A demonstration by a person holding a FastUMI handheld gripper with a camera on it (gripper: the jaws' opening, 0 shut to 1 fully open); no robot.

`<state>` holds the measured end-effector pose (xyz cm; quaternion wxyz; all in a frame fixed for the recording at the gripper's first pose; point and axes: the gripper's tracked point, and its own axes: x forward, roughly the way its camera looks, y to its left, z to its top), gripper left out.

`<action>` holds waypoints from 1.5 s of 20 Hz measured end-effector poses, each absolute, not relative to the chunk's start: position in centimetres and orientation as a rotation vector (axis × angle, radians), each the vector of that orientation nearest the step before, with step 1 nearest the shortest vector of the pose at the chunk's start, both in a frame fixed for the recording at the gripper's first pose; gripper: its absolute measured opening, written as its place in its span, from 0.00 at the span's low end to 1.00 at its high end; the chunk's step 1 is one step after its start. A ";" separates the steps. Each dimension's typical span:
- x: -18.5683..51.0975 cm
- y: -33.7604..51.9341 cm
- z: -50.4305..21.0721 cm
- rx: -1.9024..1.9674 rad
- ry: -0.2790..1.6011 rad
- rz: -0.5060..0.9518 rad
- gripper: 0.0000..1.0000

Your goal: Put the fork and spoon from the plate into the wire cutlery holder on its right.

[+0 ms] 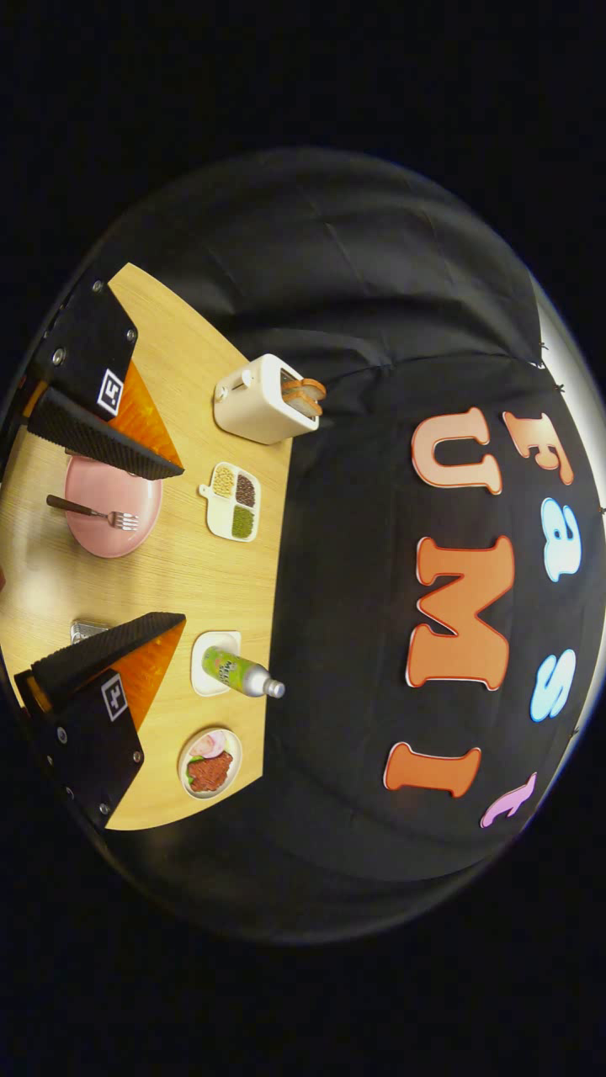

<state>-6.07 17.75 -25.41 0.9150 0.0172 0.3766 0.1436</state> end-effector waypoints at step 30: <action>-16.8 23.1 -47.9 -0.105 1.524 0.326 0.19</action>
